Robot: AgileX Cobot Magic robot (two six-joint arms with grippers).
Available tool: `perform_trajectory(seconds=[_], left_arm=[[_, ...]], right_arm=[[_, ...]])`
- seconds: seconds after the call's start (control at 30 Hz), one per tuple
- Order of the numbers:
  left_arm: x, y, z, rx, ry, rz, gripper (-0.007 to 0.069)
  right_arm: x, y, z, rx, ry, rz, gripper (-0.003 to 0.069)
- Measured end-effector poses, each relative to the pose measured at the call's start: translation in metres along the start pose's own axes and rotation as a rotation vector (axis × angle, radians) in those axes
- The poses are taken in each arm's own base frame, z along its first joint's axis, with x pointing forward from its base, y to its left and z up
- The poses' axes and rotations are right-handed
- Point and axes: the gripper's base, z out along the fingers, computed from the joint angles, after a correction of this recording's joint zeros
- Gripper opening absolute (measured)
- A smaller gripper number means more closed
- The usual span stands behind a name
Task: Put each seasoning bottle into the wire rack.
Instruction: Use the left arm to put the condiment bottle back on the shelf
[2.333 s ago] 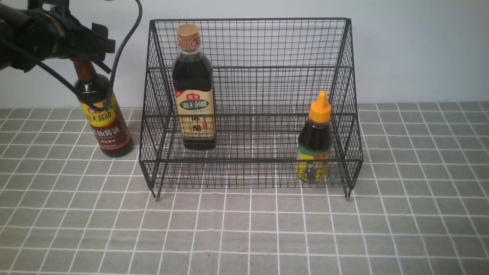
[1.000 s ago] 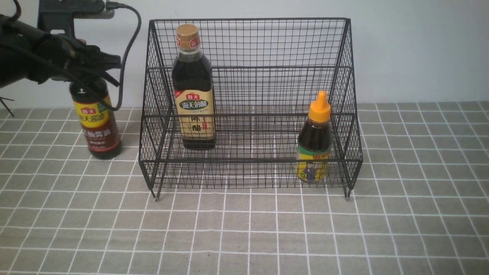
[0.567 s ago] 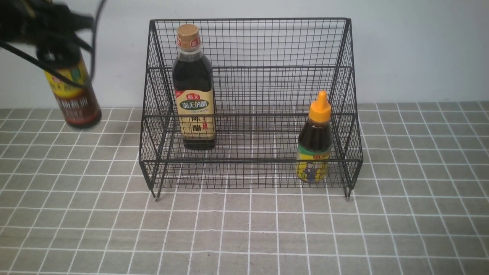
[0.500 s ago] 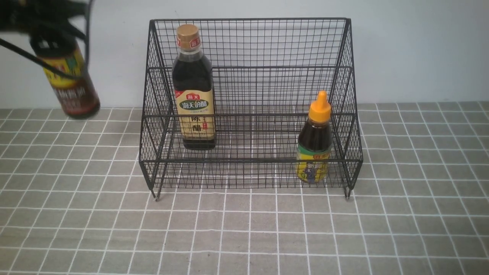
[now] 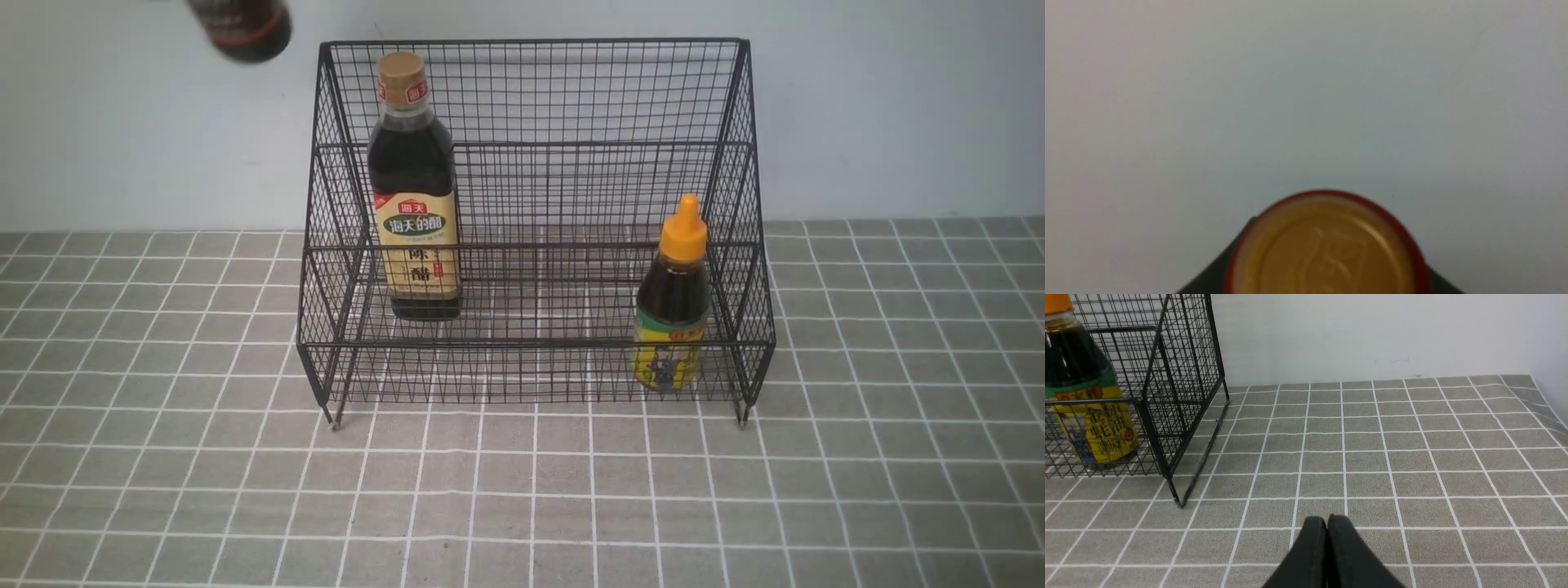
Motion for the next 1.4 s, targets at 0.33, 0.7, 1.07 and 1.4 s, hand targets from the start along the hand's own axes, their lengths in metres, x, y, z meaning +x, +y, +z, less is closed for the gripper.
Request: perform_trajectory(seconds=[0.33, 0.7, 1.07, 1.4], left_arm=[[0.027, -0.024, 0.032, 0.045, 0.067, -0.034, 0.0259], [0.045, -0.037, 0.047, 0.065, 0.101, -0.062, 0.0258], [0.059, -0.048, 0.06, 0.085, 0.089, 0.012, 0.0258], [0.097, -0.051, 0.087, 0.069, 0.178, 0.033, 0.0258]], right_arm=[[0.0, 0.0, 0.0, 0.0, 0.0, 0.0, -0.0013], [0.0, 0.0, 0.0, 0.0, 0.0, 0.0, -0.0013], [0.0, 0.0, 0.0, 0.0, 0.0, 0.0, -0.0013], [0.0, 0.0, 0.0, 0.0, 0.0, 0.0, -0.0013]])
